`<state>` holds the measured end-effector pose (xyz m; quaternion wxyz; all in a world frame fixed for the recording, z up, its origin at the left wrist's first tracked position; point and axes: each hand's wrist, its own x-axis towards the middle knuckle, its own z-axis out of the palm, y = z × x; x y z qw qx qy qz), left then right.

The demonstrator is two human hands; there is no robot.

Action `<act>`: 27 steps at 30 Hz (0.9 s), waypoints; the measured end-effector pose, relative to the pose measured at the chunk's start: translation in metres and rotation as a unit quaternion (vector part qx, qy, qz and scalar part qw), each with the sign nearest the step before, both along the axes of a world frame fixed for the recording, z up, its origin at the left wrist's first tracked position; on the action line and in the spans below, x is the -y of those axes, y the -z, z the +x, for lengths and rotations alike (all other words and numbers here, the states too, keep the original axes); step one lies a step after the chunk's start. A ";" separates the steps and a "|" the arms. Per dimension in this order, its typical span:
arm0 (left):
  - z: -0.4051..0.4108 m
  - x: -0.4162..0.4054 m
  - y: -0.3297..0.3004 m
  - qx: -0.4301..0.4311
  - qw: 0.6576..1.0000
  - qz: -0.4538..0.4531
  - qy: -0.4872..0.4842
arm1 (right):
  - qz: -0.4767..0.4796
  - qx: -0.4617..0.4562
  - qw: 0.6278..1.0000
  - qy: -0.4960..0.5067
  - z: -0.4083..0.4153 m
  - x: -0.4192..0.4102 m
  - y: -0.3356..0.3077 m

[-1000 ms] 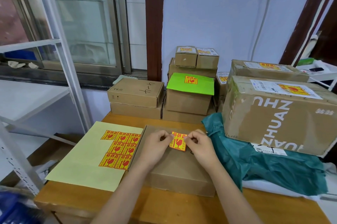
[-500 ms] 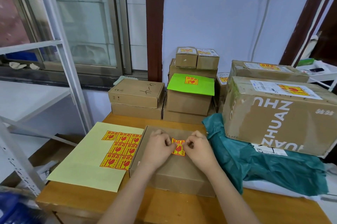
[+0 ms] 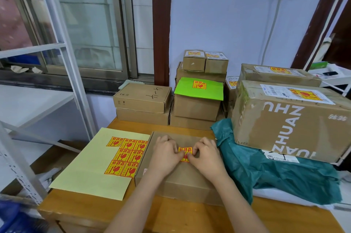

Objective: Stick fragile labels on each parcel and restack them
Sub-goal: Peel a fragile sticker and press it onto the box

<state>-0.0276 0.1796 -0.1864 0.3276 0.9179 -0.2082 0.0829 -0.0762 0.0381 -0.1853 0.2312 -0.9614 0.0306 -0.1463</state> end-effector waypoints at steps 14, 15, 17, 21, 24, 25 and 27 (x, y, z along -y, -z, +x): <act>0.004 -0.004 0.002 -0.020 0.999 -0.031 0.014 | 0.024 0.012 1.000 0.008 0.004 0.004 0.004; 0.004 -0.005 0.000 -0.030 0.999 -0.031 0.029 | 0.021 0.010 1.000 0.005 0.005 0.003 0.004; 0.005 -0.008 -0.002 -0.053 0.996 -0.033 0.060 | 0.010 0.000 1.000 -0.003 0.005 0.003 0.005; 0.008 -0.018 -0.007 -0.101 0.987 -0.052 0.110 | 0.008 -0.015 1.000 -0.022 0.006 0.004 0.005; 0.011 -0.021 -0.007 -0.119 0.983 -0.066 0.121 | 0.021 -0.014 0.999 -0.037 0.004 0.005 0.003; 0.010 -0.022 -0.007 -0.118 0.983 -0.068 0.123 | 0.029 -0.015 0.999 -0.042 0.004 0.006 0.003; 0.009 -0.023 -0.007 -0.114 0.983 -0.077 0.125 | 0.048 -0.021 0.997 -0.053 0.003 0.007 0.001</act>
